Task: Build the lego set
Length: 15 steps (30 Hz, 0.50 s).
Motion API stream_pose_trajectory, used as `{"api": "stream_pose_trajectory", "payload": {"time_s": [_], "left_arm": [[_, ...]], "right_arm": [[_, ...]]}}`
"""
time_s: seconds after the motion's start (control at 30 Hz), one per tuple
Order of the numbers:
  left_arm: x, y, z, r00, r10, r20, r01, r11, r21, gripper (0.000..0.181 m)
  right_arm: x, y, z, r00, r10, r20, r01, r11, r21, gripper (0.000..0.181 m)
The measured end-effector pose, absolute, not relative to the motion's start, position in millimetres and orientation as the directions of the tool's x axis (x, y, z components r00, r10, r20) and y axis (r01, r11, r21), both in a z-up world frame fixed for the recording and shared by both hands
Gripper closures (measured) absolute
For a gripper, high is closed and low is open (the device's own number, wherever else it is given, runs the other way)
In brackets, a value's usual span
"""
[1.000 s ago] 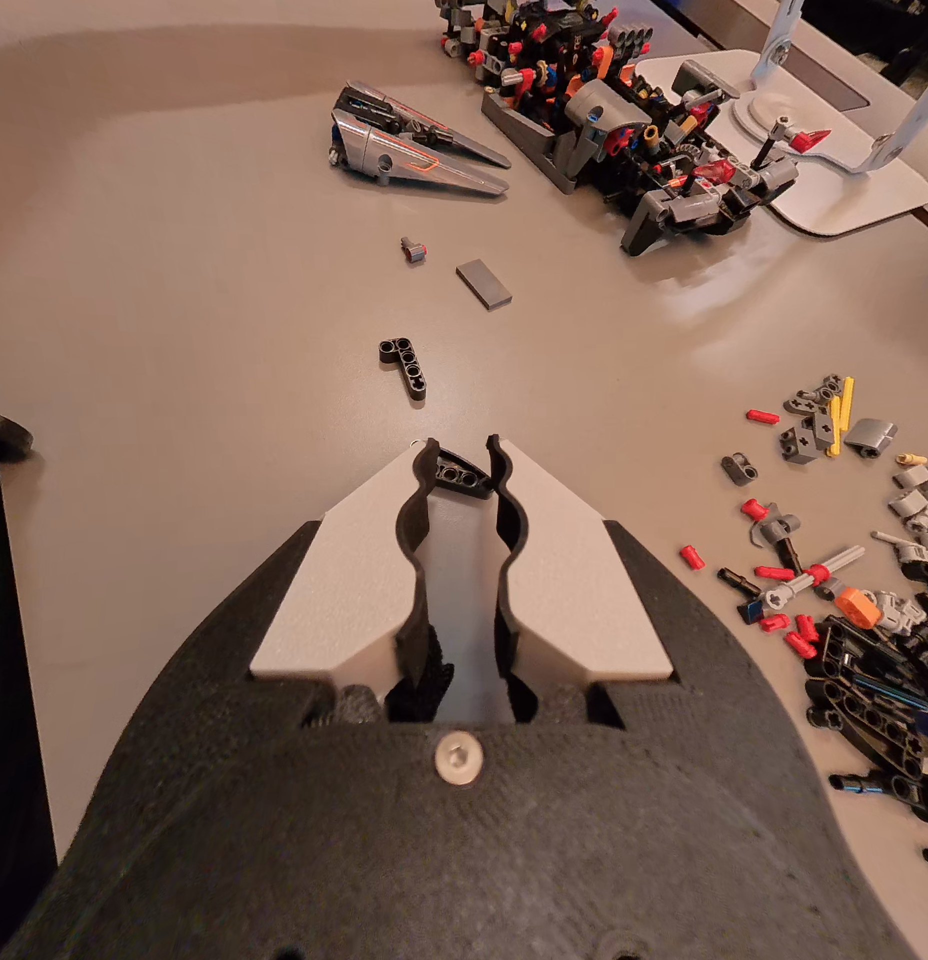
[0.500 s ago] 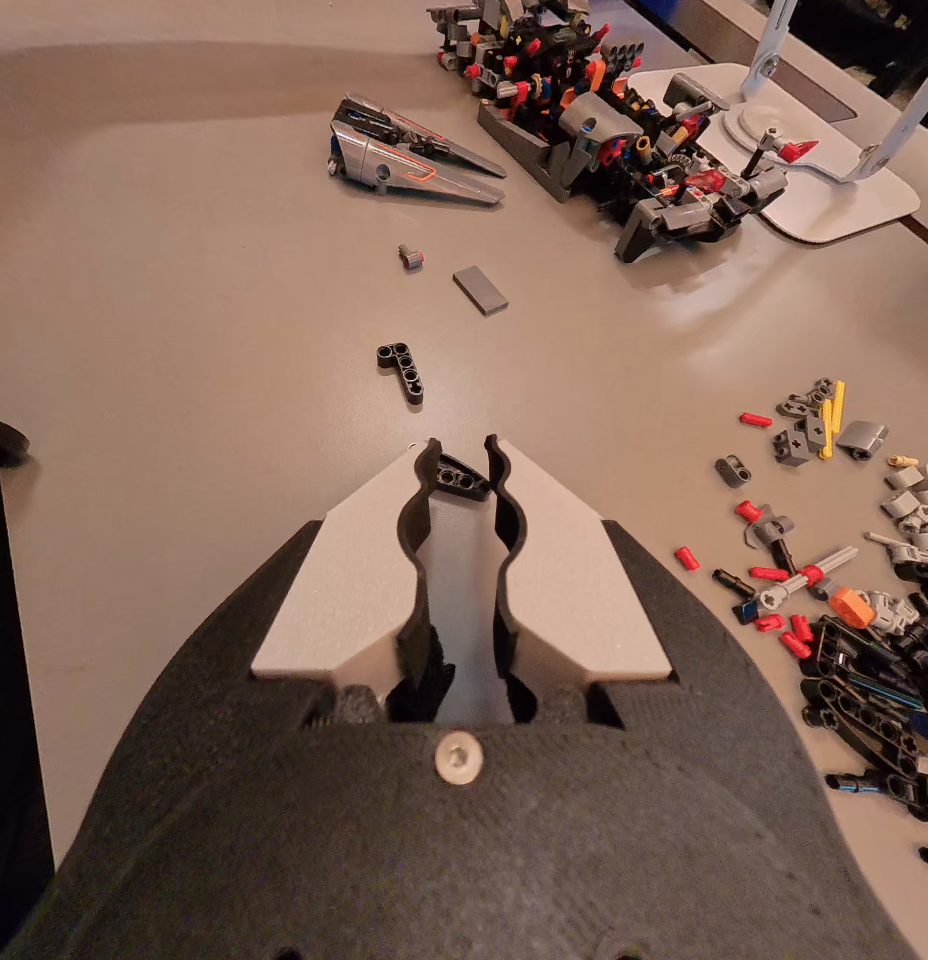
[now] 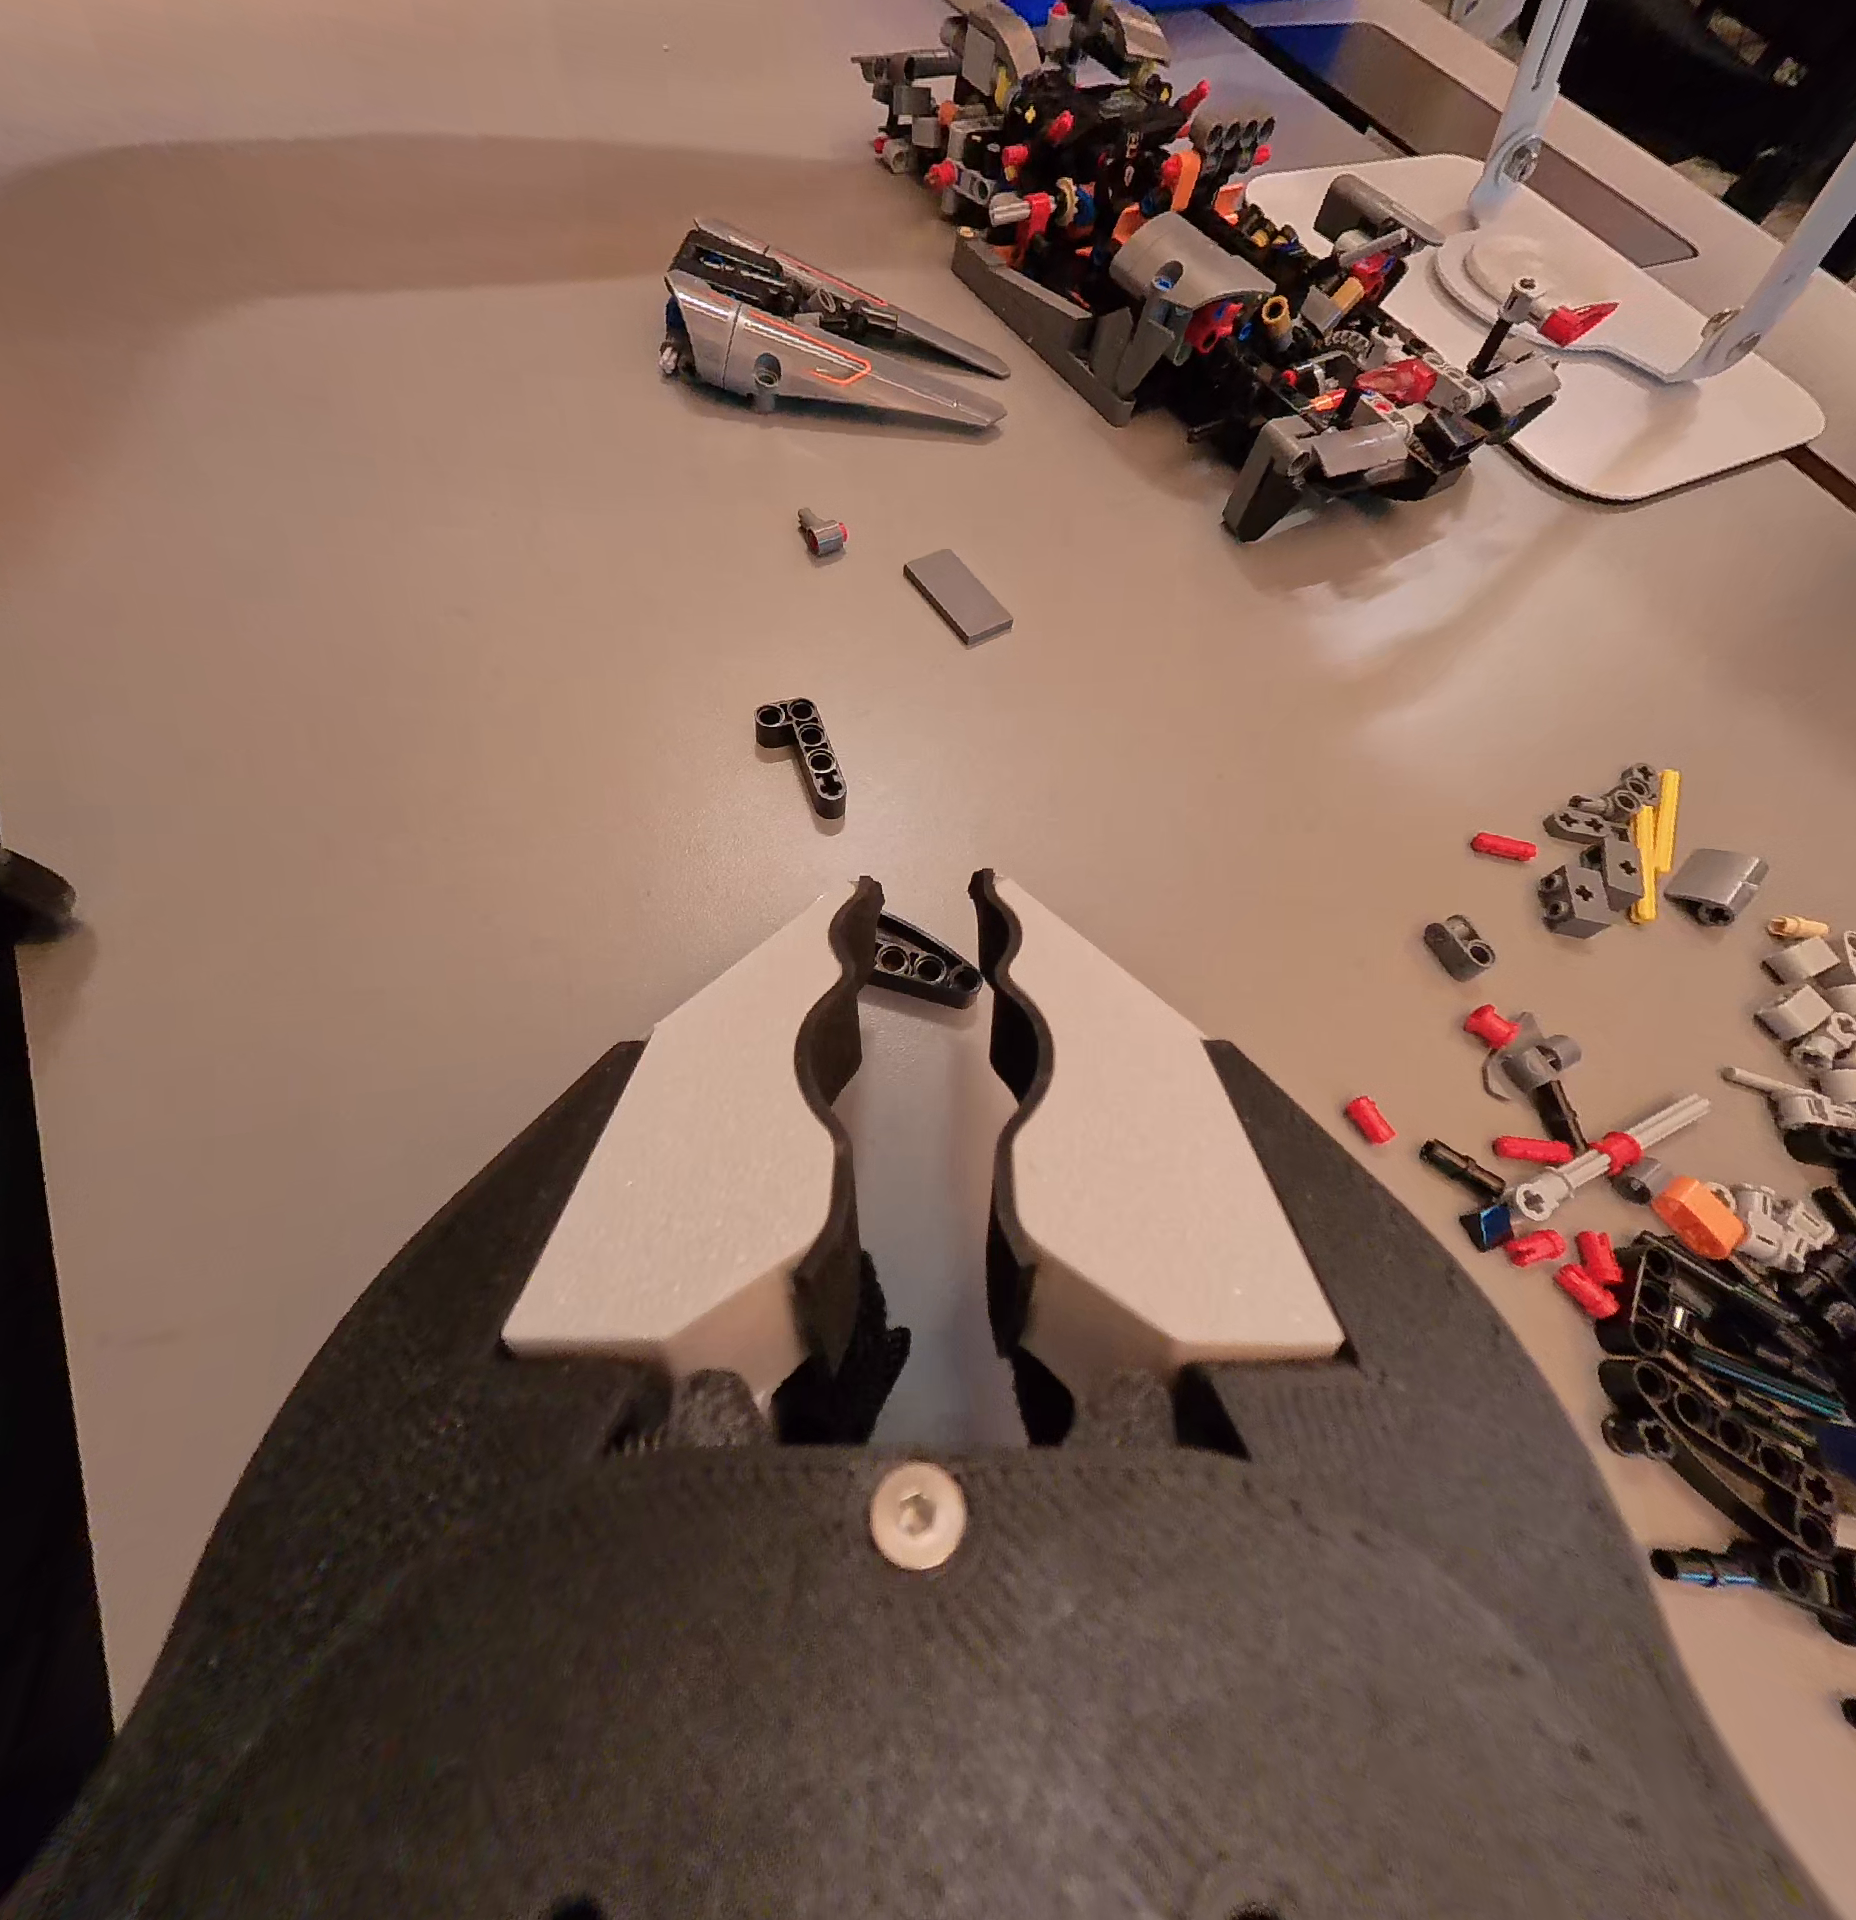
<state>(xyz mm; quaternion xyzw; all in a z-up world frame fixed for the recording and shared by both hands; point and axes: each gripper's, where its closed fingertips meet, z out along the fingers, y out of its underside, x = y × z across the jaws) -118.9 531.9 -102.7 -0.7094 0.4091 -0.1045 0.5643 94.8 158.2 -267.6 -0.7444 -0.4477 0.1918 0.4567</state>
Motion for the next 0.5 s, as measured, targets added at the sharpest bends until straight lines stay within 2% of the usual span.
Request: {"api": "stream_pose_trajectory", "payload": {"time_s": [0.5], "left_arm": [[-112.7,526.1,-100.8,0.607,-0.734,-0.304,-0.473,-0.026,-0.881,0.131]], "right_arm": [[95.7,158.0,-265.5,0.527,0.841,0.120,0.480,-0.178,-0.859,0.164]]}}
